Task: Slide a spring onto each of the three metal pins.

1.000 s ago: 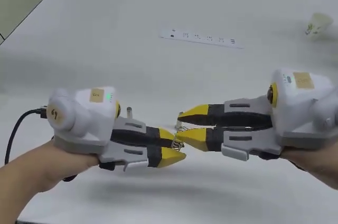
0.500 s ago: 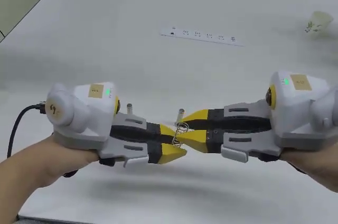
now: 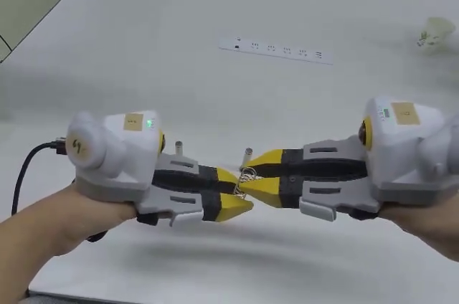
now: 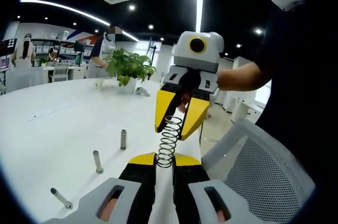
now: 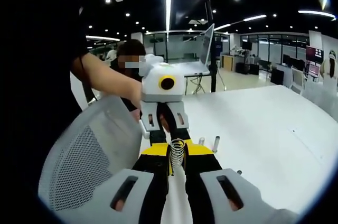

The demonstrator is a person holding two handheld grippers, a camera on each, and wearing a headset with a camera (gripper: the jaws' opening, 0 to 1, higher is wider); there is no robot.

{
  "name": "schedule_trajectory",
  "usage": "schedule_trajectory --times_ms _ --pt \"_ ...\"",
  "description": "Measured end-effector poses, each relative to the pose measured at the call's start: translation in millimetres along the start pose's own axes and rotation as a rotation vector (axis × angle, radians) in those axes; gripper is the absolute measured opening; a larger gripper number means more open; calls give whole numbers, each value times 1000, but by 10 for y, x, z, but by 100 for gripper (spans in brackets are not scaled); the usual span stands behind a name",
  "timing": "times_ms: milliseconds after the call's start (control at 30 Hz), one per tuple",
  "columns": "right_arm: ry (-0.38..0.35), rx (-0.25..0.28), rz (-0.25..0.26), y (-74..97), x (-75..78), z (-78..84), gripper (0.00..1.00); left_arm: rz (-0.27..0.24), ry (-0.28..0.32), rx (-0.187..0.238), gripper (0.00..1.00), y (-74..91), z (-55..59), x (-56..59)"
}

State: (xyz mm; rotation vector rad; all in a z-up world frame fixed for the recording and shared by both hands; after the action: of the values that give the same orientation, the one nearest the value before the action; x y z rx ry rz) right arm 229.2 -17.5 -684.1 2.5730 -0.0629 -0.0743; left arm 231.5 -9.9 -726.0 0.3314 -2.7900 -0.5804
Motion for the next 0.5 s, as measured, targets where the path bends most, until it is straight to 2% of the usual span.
schedule_trajectory --times_ms 233,500 --pt "21 -14 15 -11 16 28 8 -14 9 -9 4 6 16 -27" --pt "14 -31 36 1 53 110 8 -40 13 -20 9 22 40 -65"
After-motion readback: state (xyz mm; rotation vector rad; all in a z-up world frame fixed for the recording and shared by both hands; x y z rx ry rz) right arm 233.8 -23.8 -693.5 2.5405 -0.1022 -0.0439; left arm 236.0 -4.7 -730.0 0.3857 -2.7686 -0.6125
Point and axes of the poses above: the centre of the closed fingertips' face, and the gripper's own axes: y roughly backward along the fingers, x roughly to its right, z roughly out of its underside, the point moved 2 cm from there along y, roughly backward along the fingers, and after that the axes turned 11 degrees about -x, right-handed, at the moved point
